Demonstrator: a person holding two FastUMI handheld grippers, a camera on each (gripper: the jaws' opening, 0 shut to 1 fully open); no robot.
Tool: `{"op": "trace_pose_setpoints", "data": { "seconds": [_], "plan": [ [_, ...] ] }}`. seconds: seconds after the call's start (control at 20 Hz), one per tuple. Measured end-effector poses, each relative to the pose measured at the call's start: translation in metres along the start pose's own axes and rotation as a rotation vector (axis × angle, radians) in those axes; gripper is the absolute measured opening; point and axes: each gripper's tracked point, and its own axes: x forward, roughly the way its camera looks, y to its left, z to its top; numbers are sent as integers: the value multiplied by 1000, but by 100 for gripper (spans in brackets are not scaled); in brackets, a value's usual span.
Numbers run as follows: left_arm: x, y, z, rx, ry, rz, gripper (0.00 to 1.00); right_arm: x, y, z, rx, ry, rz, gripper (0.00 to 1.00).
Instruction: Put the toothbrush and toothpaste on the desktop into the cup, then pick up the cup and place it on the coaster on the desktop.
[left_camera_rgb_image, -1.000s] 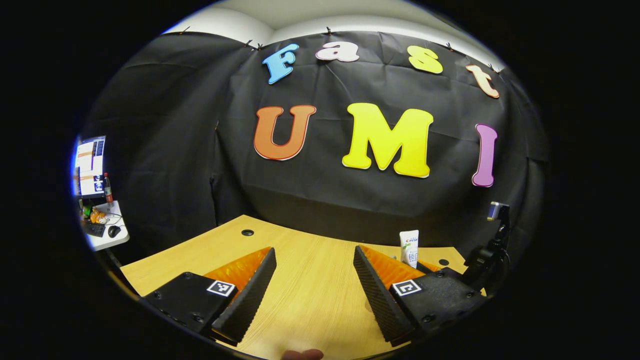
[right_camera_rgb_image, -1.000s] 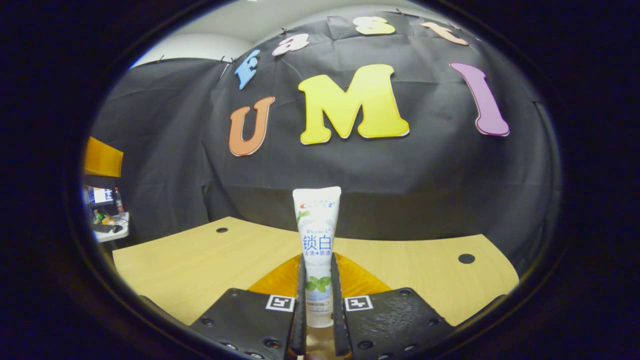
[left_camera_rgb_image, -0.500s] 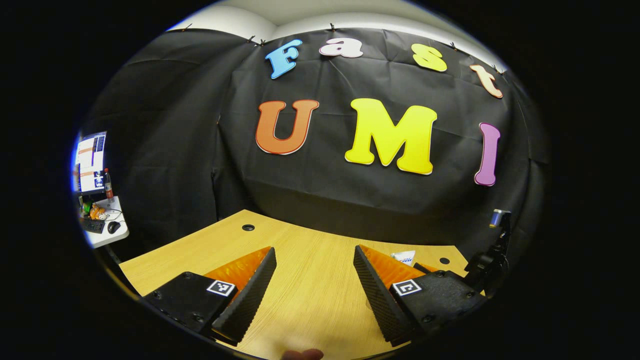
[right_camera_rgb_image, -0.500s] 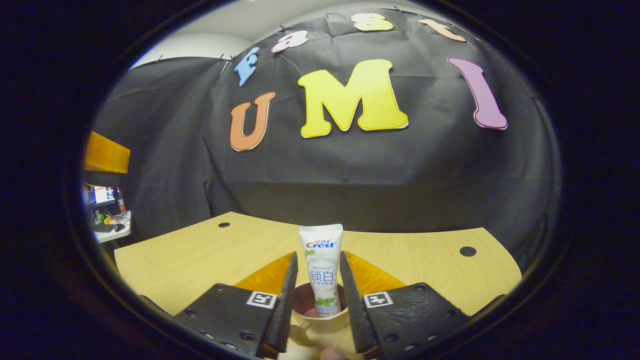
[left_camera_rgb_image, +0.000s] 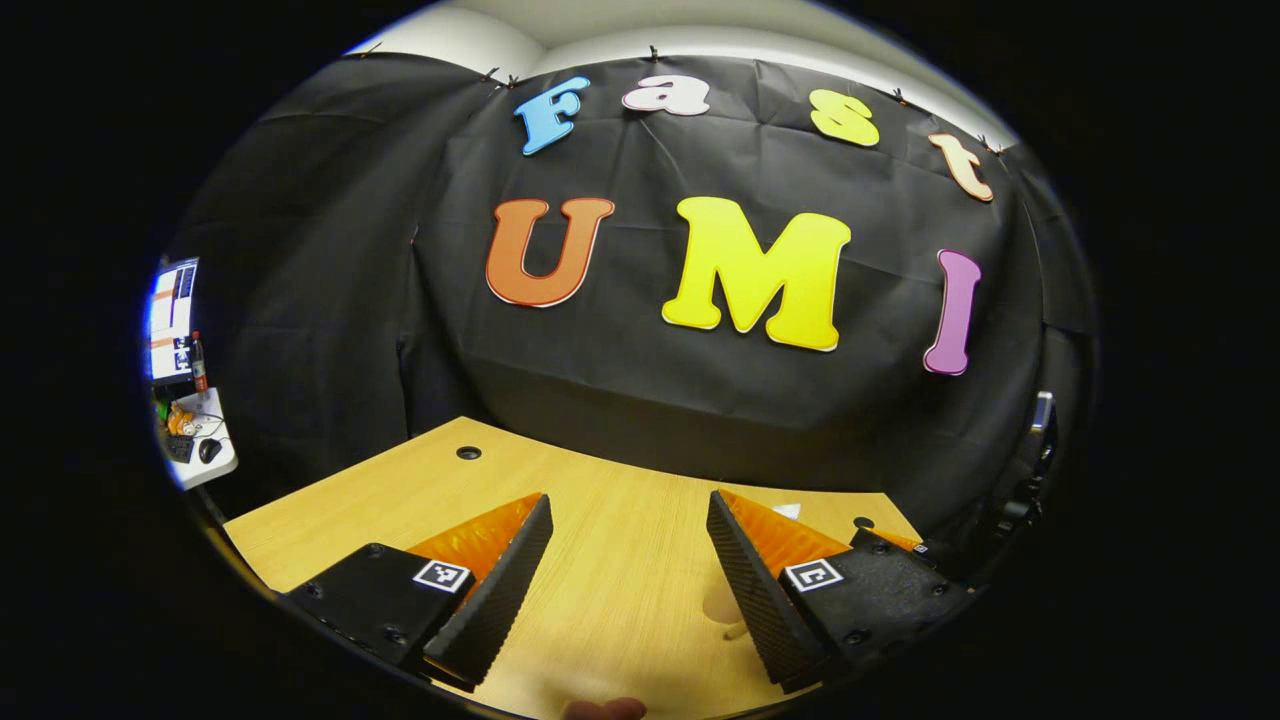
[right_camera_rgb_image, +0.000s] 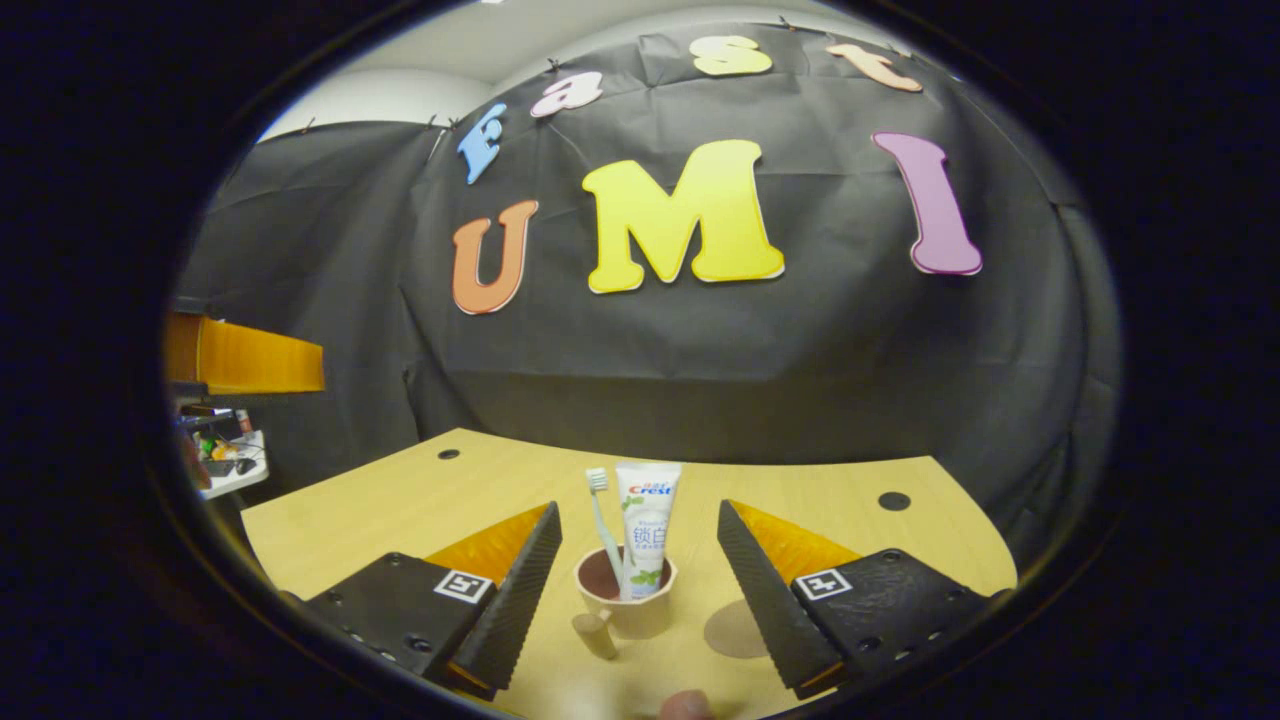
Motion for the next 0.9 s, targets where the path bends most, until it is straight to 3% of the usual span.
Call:
{"op": "trace_pose_setpoints", "data": {
  "seconds": [0.2,0.35,0.6,0.8,0.9],
  "plan": [
    [-3,-17,-1,-30,41,-60,98,-49,-25,16,-20,19,-60,95],
    [-2,-32,-15,-47,147,-106,98,-89,-50,29,-26,35,-113,93],
    [-1,-73,-75,-58,529,-242,98,-157,-90,35,-33,75,-174,94],
    [0,-99,-111,-30,827,-299,99,-202,-127,29,-24,105,-248,94],
    [12,-108,-120,20,910,-304,99,-218,-145,25,-20,118,-289,94]
  ]
}}
